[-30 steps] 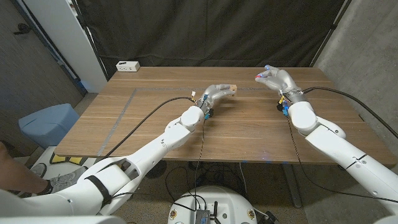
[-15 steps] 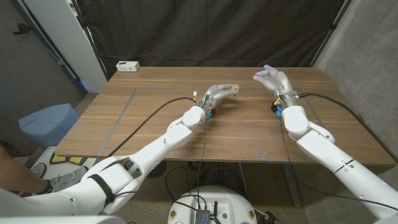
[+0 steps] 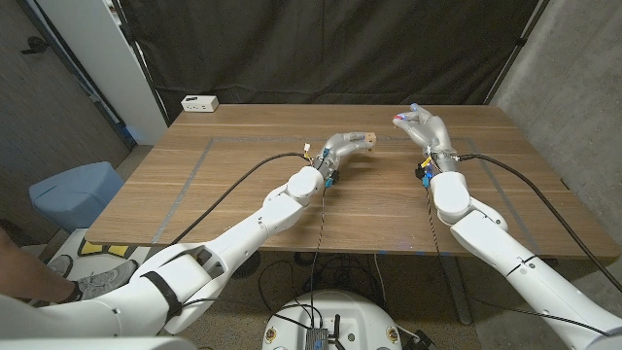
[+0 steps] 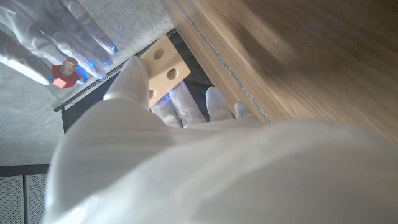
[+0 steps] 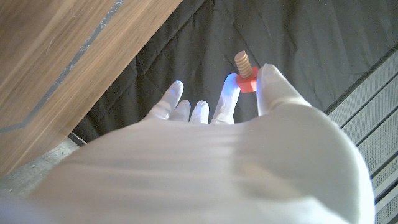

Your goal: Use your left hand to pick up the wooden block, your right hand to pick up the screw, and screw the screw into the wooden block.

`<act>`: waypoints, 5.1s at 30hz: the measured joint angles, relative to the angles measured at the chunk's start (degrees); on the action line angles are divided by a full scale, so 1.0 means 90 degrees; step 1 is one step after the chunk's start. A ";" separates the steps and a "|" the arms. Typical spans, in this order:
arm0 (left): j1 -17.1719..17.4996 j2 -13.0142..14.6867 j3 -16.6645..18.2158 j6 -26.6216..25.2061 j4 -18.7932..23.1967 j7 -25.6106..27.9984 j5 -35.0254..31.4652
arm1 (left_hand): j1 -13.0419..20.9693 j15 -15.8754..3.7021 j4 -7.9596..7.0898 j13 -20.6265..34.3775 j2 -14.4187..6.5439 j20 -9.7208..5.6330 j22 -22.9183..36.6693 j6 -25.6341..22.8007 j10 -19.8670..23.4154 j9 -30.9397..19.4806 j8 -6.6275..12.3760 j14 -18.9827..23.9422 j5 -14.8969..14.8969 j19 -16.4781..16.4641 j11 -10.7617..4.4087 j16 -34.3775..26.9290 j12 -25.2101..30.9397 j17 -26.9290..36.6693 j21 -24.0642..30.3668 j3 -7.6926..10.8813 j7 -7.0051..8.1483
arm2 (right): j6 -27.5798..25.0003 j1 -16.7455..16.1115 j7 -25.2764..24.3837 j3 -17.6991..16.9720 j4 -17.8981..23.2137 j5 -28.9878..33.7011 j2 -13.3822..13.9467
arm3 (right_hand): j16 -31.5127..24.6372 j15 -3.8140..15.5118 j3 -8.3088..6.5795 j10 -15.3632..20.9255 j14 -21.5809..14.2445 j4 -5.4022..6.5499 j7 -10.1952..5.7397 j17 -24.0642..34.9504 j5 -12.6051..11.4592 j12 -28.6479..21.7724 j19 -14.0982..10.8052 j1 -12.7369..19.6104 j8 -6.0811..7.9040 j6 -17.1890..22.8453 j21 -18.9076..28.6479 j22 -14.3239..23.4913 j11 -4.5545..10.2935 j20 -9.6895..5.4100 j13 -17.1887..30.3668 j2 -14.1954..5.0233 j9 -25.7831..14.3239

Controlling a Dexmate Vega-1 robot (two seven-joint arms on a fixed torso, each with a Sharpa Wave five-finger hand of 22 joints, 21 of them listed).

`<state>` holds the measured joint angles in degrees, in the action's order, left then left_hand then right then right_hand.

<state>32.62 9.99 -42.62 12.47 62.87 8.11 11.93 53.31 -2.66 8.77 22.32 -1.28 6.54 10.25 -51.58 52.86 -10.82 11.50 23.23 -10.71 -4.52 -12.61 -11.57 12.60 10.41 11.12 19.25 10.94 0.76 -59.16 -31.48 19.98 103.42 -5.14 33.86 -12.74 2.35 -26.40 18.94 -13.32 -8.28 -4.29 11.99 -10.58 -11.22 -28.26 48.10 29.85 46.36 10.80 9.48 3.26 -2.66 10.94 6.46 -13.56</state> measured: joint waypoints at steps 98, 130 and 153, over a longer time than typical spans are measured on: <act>0.0039 0.0005 -0.0118 -0.0202 0.0188 -0.0325 0.0117 | 0.0022 0.0000 0.0011 0.0000 -0.0014 0.0012 0.0000 0.0004 0.0033 0.0001 -0.0027 0.0000 -0.0036 -0.0012 0.0013 0.0000 -0.0023 0.0000 0.0000 -0.0010 -0.0006 | 0.0766 0.0216 -0.0009 0.0379 -0.0672 0.0167 -0.0580 | 0.0000 0.0000 0.0070 -0.0221 0.0002 -0.0087 -0.0058 0.0001 0.0024 0.0046 0.0001 0.0237 -0.0168 -0.0354 0.0000 -0.0003 0.0103 0.0000 0.0012 -0.0268 0.0118; 0.0037 0.0017 -0.0144 -0.0185 0.0231 -0.0318 0.0061 | 0.0015 0.0000 0.0017 0.0000 -0.0021 0.0012 0.0000 0.0012 0.0035 0.0000 -0.0027 -0.0001 -0.0031 -0.0011 0.0009 0.0000 -0.0055 0.0000 0.0000 -0.0017 -0.0012 | 0.0756 0.0192 0.0027 0.0458 -0.0764 0.0112 -0.0573 | 0.0000 0.0000 0.0122 -0.0242 0.0002 -0.0087 -0.0058 0.0001 0.0048 0.0046 0.0001 0.0304 -0.0168 -0.0354 0.0000 -0.0003 0.0080 0.0001 0.0011 -0.0336 0.0147; 0.0024 0.0023 -0.0153 -0.0213 0.0234 -0.0330 0.0047 | 0.0015 0.0000 0.0023 0.0000 -0.0021 0.0011 0.0000 0.0020 0.0032 0.0005 -0.0027 -0.0001 -0.0038 -0.0011 0.0012 0.0000 -0.0044 0.0000 0.0000 -0.0023 -0.0021 | 0.0782 0.0198 0.0072 0.0500 -0.0838 0.0054 -0.0575 | 0.0000 0.0000 0.0148 -0.0241 0.0002 -0.0061 -0.0058 0.0001 0.0048 0.0045 0.0002 0.0304 -0.0216 -0.0354 0.0000 -0.0003 0.0081 0.0000 0.0011 -0.0335 0.0147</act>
<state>32.83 10.19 -44.00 10.56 64.97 5.14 12.35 53.45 -2.66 8.98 22.33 -1.47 6.64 10.24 -51.40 53.15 -10.78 11.26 23.22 -11.05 -4.62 -12.50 -11.57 12.21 10.41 11.13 19.04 10.76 7.81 -57.38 -30.83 24.48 95.87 -4.65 28.68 -12.73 2.35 -25.07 16.77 -13.30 -8.84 -4.82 12.00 -10.15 -10.81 -28.25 50.84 27.91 43.17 10.80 9.45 3.99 -2.65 11.04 3.44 -12.23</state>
